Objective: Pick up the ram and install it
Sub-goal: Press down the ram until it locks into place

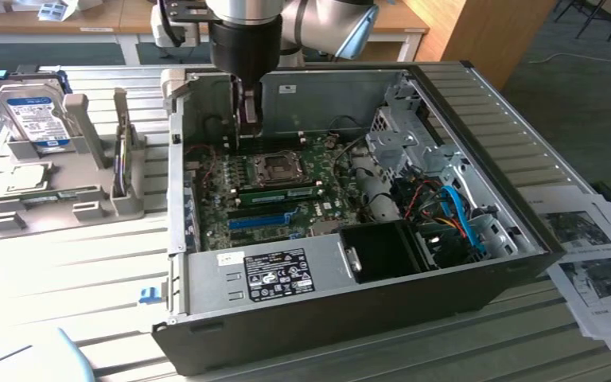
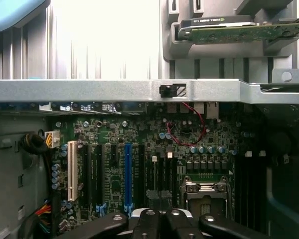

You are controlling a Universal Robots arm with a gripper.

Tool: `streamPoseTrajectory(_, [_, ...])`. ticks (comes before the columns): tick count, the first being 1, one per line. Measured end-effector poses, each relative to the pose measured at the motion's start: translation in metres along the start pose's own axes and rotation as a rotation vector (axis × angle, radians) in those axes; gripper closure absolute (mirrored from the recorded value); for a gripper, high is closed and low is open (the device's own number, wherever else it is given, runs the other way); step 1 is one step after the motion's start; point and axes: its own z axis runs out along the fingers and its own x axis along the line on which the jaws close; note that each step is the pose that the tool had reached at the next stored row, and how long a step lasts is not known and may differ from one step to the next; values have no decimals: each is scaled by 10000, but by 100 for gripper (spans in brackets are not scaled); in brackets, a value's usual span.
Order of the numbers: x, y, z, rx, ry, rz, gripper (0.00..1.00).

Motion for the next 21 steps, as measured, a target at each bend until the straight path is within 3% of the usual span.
streamPoseTrajectory(6, [-1, -58, -1, -1, 2, 1, 91])
streamPoseTrajectory(21, [-11, -414, -4, -3, 1, -1, 91])
